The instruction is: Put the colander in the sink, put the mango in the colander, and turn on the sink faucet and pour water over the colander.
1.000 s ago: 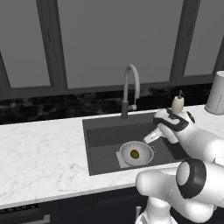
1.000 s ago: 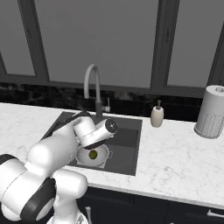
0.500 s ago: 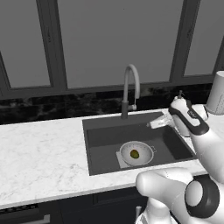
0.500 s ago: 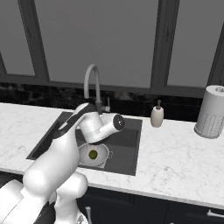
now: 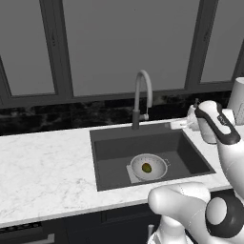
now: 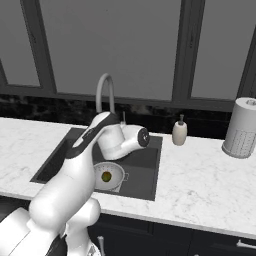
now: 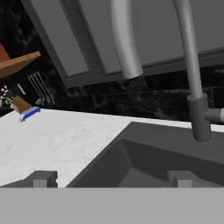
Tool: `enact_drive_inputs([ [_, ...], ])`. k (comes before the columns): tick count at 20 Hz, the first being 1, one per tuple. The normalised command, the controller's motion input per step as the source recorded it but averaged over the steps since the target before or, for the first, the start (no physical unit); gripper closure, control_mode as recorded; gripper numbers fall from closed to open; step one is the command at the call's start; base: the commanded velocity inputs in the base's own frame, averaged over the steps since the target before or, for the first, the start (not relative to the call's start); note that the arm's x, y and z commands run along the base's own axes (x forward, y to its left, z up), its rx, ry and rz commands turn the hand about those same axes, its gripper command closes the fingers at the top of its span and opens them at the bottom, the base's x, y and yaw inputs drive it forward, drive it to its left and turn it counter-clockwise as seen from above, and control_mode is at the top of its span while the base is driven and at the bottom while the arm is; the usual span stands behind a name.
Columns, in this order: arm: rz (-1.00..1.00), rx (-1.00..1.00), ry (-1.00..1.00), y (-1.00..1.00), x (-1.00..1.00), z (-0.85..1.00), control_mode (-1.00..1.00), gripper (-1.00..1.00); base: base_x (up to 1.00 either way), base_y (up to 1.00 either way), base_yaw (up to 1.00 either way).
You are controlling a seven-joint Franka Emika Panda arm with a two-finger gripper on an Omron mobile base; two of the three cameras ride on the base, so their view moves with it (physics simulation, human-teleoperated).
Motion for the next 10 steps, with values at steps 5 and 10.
enact_drive_inputs([
  [5,-0.07,0.05,0.00,0.00,0.24,0.02,-1.00,-1.00,0.00,0.00,0.00],
  [10,-0.07,0.03,0.00,0.00,0.31,0.00,-1.00,-1.00,0.00,0.00,0.00],
])
